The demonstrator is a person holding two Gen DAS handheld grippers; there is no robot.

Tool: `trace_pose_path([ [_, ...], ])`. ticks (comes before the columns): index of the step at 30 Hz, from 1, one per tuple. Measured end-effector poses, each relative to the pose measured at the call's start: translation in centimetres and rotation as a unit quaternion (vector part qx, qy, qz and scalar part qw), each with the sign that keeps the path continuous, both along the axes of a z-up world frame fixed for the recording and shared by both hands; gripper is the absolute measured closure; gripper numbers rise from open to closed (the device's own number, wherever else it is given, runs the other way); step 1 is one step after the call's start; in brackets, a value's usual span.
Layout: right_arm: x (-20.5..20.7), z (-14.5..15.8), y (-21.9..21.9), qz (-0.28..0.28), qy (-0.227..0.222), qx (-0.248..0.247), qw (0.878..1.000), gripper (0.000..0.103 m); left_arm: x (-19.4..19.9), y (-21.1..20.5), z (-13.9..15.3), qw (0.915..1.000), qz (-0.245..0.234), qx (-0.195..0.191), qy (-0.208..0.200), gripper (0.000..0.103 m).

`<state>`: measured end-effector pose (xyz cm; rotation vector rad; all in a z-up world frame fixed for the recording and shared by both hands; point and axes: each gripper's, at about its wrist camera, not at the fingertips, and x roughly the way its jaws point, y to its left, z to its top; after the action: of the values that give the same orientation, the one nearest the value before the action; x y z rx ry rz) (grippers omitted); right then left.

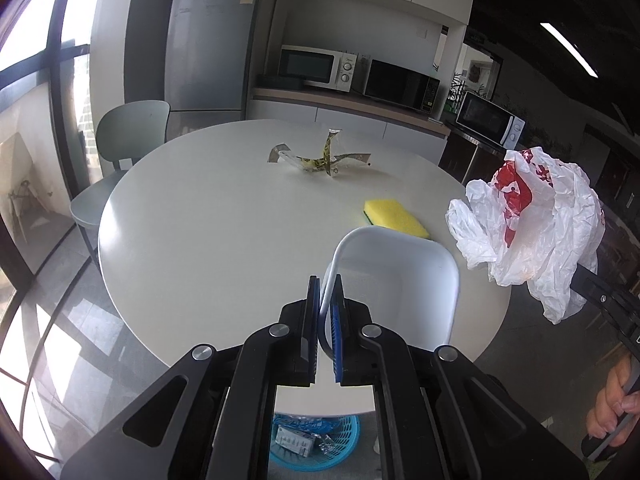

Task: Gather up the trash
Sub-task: 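Carry the white cup and white plastic bag down toward the wastebasket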

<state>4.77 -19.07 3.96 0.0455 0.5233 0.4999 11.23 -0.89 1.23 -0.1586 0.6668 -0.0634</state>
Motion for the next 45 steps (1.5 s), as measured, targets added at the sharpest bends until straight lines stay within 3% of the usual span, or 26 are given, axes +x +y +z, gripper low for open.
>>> trace_pose_path([
  [8,-4.2,0.2,-0.8,0.016,0.008,-0.005,1.000,0.096,-2.6,-0.1,-1.5,0.9997,-0.012,0.009,0.016,0.098],
  [23,-9.0,-2.1,-2.2,0.052,0.066,-0.012,0.996,0.096,-6.5,-1.5,-4.0,0.9982,-0.036,0.019,0.043,0.098],
  [36,-8.3,-9.0,-0.1,0.056,0.156,-0.043,0.985,0.096,-6.7,-1.8,-9.2,0.9931,-0.044,0.036,0.103,0.098],
  [45,-6.1,-14.6,1.0,0.062,0.216,-0.038,0.974,0.096,-6.1,-1.7,-13.0,0.9876,-0.043,0.043,0.145,0.098],
])
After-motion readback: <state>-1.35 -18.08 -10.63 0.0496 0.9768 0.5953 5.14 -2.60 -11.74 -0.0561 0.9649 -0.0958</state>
